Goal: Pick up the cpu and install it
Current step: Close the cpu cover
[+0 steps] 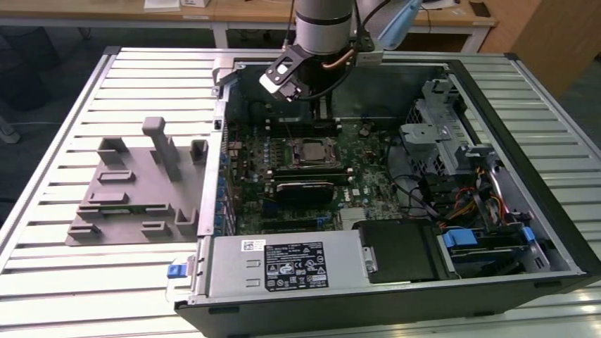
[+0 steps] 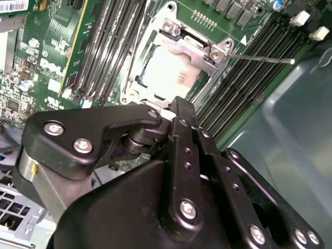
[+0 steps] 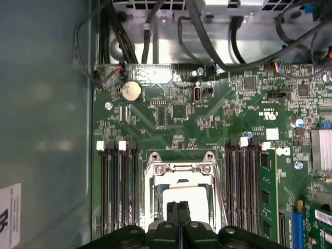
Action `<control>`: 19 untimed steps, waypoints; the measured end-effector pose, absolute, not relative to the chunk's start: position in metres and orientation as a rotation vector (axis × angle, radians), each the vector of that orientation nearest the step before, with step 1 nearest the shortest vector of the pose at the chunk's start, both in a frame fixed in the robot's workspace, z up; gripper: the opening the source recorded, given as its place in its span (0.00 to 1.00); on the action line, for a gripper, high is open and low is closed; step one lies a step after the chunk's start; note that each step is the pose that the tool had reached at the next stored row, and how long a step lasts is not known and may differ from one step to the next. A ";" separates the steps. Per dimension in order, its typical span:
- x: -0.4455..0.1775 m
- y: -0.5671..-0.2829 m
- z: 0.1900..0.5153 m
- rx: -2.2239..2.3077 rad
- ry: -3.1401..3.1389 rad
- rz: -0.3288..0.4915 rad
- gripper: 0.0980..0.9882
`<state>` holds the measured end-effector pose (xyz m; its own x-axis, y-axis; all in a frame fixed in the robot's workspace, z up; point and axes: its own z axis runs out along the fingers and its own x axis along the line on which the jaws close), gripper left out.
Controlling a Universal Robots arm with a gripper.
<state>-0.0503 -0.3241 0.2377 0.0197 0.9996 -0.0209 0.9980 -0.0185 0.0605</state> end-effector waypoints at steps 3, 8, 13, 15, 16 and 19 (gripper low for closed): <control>-0.052 -0.324 0.234 2.201 2.159 0.042 0.01; -0.057 -0.324 0.229 2.201 2.160 0.042 0.01; -0.060 -0.324 0.226 2.201 2.160 0.041 0.01; -0.060 -0.324 0.226 2.201 2.160 0.041 0.01; -0.060 -0.324 0.226 2.201 2.160 0.041 0.01; -0.060 -0.324 0.226 2.179 2.183 0.042 0.01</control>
